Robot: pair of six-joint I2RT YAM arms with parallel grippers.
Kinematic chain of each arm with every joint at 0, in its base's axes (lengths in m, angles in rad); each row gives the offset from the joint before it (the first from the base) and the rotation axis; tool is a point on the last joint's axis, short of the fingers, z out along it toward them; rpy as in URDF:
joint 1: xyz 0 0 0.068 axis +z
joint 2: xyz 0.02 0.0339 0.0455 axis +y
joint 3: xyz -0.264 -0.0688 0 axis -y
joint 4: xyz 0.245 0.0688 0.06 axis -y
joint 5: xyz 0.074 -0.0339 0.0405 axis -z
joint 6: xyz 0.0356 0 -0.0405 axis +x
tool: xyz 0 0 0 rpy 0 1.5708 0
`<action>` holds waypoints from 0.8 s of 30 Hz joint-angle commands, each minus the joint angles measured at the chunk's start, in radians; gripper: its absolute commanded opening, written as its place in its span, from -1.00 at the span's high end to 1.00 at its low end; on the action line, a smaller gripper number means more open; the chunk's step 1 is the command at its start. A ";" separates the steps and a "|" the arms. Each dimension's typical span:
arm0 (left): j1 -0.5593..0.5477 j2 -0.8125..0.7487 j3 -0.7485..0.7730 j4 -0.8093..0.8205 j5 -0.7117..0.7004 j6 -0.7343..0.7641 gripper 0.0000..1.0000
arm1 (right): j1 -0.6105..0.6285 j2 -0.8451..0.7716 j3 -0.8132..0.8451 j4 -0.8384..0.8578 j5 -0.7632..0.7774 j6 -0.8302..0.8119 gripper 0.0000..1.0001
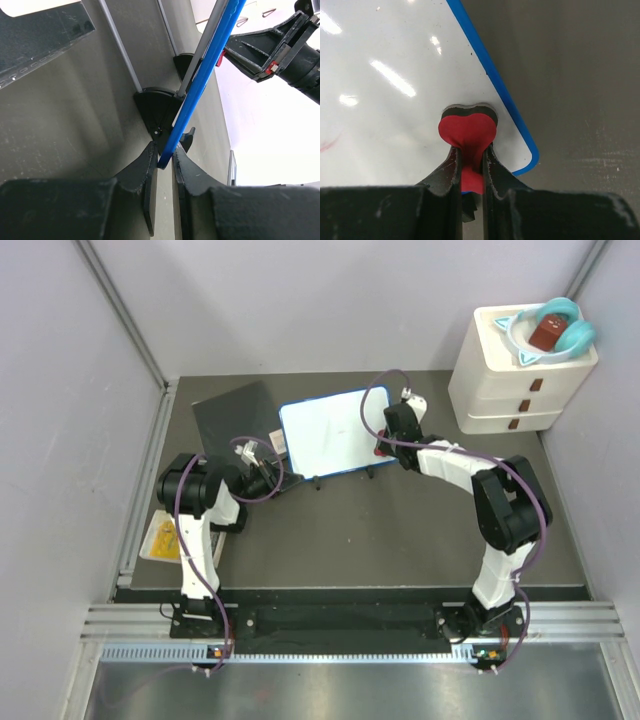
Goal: Erase the whiteboard
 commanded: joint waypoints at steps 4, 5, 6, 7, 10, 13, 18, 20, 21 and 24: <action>-0.008 0.006 -0.005 0.243 -0.012 0.013 0.22 | -0.020 -0.017 -0.028 -0.040 0.001 -0.033 1.00; -0.008 -0.004 -0.008 0.243 -0.012 0.019 0.12 | -0.020 -0.017 -0.030 -0.038 0.003 -0.035 1.00; -0.007 -0.009 -0.010 0.243 -0.014 0.021 0.10 | -0.020 -0.018 -0.031 -0.037 0.001 -0.036 1.00; -0.008 -0.015 -0.013 0.241 -0.012 0.024 0.09 | -0.020 -0.018 -0.031 -0.035 0.001 -0.036 1.00; -0.007 -0.024 -0.019 0.241 -0.024 0.021 0.01 | -0.020 -0.022 -0.037 -0.026 -0.003 -0.033 1.00; -0.007 -0.035 -0.028 0.243 -0.046 0.016 -0.07 | -0.020 -0.031 -0.046 -0.021 -0.006 -0.036 1.00; -0.003 -0.046 -0.045 0.232 -0.081 0.021 -0.08 | -0.020 -0.049 -0.068 -0.006 -0.008 -0.049 1.00; -0.005 -0.038 -0.046 0.237 -0.090 0.015 0.04 | -0.022 -0.066 -0.074 -0.001 -0.011 -0.050 1.00; -0.002 -0.035 -0.051 0.237 -0.093 0.013 0.11 | -0.019 -0.075 -0.079 0.003 -0.014 -0.053 1.00; 0.003 -0.033 -0.065 0.241 -0.104 0.016 0.10 | -0.020 -0.129 -0.099 0.014 -0.022 -0.061 1.00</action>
